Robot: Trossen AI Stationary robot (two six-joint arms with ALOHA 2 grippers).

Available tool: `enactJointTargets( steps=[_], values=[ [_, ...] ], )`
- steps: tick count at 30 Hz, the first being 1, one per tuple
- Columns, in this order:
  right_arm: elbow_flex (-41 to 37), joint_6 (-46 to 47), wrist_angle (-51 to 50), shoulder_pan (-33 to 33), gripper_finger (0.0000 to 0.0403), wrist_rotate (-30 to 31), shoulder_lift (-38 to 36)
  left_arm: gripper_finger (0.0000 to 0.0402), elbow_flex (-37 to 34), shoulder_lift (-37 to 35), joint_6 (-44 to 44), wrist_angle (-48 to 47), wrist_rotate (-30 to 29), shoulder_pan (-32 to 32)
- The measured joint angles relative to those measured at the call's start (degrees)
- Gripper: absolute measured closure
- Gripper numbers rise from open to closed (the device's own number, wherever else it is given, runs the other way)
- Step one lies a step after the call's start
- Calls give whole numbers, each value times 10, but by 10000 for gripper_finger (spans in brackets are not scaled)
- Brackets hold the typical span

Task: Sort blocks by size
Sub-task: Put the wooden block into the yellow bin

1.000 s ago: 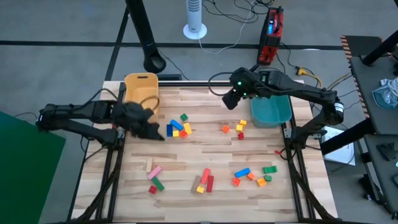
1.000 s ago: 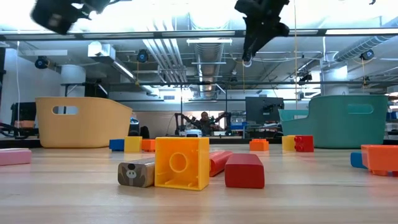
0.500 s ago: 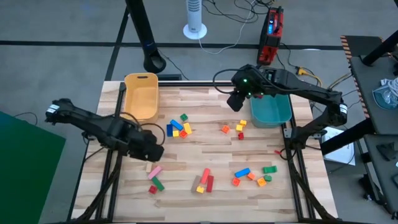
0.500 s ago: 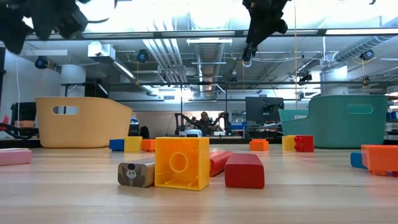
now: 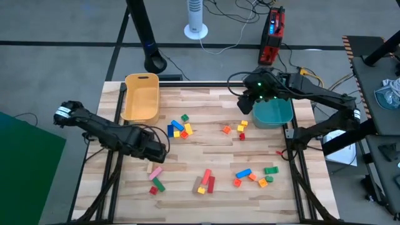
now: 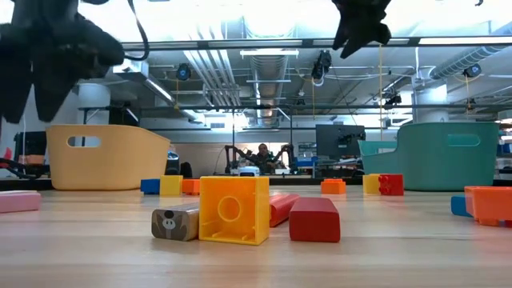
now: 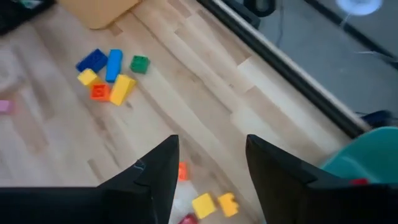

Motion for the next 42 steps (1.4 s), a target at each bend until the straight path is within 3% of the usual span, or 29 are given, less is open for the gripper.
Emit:
enactJointTargets(
  steps=[7,15,22,35,42],
  values=[
    [-45,31,27,0,190,-10,-9,192,-51,-4,-13,30,-12,-22],
    [-74,39,46,0,157,-27,-5,191,-89,10,-38,148,-12,-46],
    [-74,34,65,0,132,-27,-5,173,-101,50,-60,155,4,-58],
    [-74,32,73,0,147,-26,-5,169,-98,148,-18,198,5,-60],
    [-74,29,73,0,144,-26,-5,170,-99,155,-3,202,-2,-63]
  ],
)
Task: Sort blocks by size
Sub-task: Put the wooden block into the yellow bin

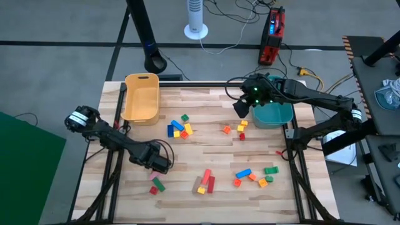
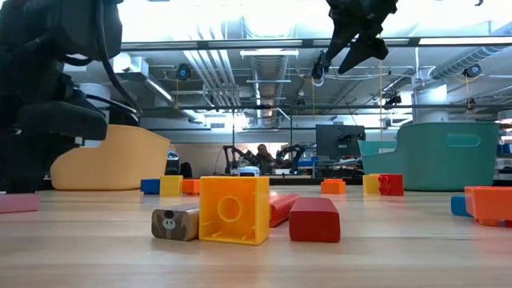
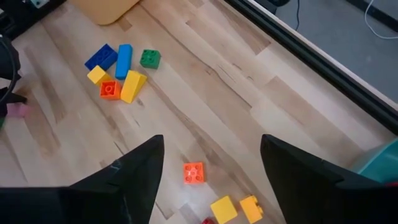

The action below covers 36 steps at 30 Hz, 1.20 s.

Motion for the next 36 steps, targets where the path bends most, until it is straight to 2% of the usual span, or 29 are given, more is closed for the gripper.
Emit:
enactJointTargets(
  steps=[6,15,22,28,36],
  values=[
    [0,-6,0,0,143,0,0,183,-1,-5,0,6,-10,-2],
    [0,-14,0,0,167,0,0,317,0,-3,-3,14,-15,-6],
    [0,-18,0,0,180,0,0,319,22,-10,8,-10,-12,-5],
    [0,-17,0,0,189,-15,0,319,130,-41,21,-119,-18,-3],
    [0,-12,15,0,203,-15,0,319,294,-108,78,-329,-119,63]
  ],
)
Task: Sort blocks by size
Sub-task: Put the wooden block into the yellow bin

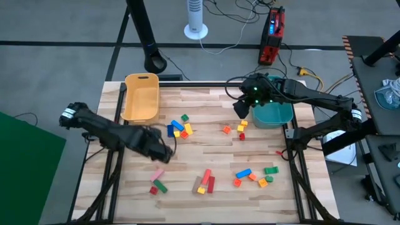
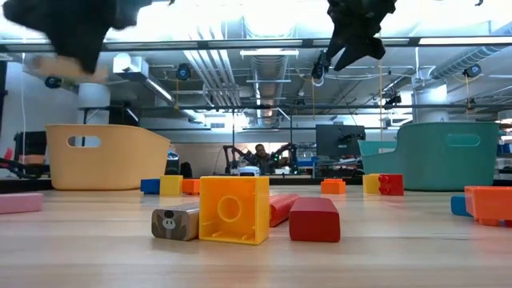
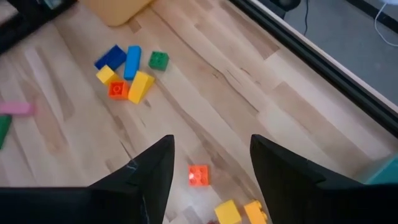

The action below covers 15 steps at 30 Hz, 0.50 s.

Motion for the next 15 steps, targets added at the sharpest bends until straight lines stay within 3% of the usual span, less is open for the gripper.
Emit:
enactJointTargets(
  steps=[4,7,15],
  values=[
    [0,10,26,0,211,0,0,319,21,-53,68,-34,-60,80],
    [0,24,50,-2,217,0,0,319,17,-92,141,-31,-72,172],
    [0,57,111,-3,234,5,0,318,-23,-100,417,53,-101,527]
  ],
)
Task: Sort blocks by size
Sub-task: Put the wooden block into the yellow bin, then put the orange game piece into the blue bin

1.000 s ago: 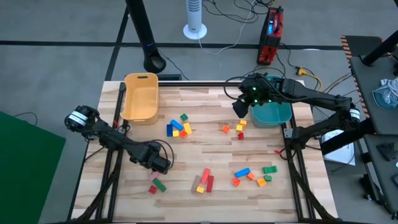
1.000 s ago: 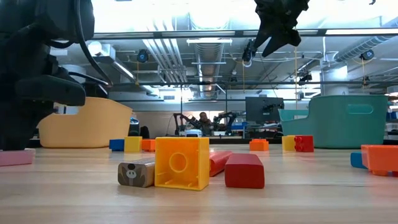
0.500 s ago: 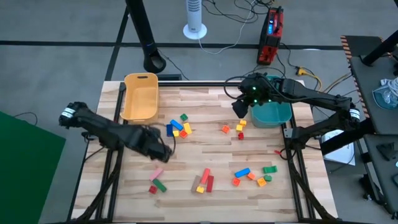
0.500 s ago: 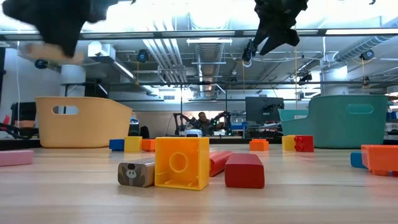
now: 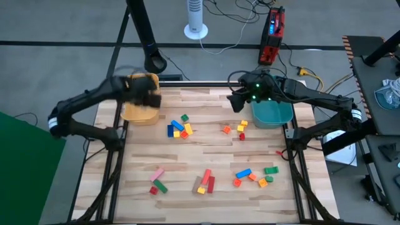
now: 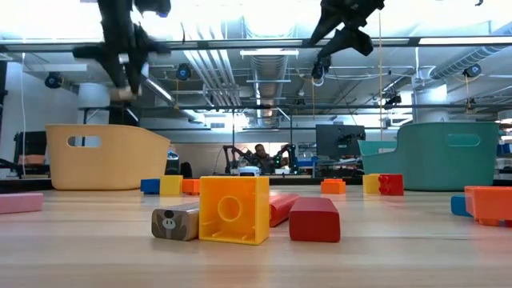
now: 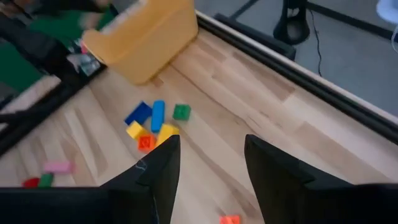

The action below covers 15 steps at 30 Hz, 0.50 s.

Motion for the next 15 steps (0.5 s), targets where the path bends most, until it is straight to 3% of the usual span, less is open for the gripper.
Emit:
enactJointTargets(
  steps=[3,6,10,15],
  values=[
    [0,16,13,0,238,1,0,283,-18,26,75,39,51,108],
    [0,37,12,0,237,15,0,220,-22,49,145,54,73,163],
    [0,60,11,0,230,20,7,155,-17,68,204,67,60,171],
    [0,96,3,0,226,13,33,129,-1,62,210,92,60,141]
  ],
)
